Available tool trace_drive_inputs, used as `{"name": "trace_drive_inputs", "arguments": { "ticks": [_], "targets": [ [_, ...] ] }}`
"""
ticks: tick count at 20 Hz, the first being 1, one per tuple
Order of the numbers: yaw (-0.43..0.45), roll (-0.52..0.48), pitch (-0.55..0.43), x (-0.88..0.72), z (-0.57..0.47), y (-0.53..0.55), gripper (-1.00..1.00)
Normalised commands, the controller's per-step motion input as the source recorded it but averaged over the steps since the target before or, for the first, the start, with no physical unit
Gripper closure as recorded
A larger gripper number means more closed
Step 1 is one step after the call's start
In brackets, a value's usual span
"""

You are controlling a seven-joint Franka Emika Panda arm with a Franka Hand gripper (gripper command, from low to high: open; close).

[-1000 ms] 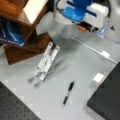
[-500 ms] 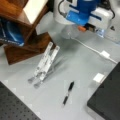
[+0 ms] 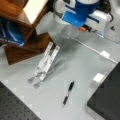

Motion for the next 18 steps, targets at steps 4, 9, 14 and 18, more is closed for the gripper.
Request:
{"name": "trace_drive_inputs", "arguments": {
  "ticks": [4, 9, 14, 18],
  "targets": [
    [0.182, -0.855, 0.276, 0.30, 0.24, -0.03, -1.00],
    [-0.119, -0.658, 0.143, 0.24, 0.02, 0.00, -1.00],
    [-0.171, -0.524, 0.234, 0.20, 0.06, -0.08, -1.00],
    [-0.071, -0.650, 0.277, 0.20, 0.08, -0.11, -1.00]
  ]
}}
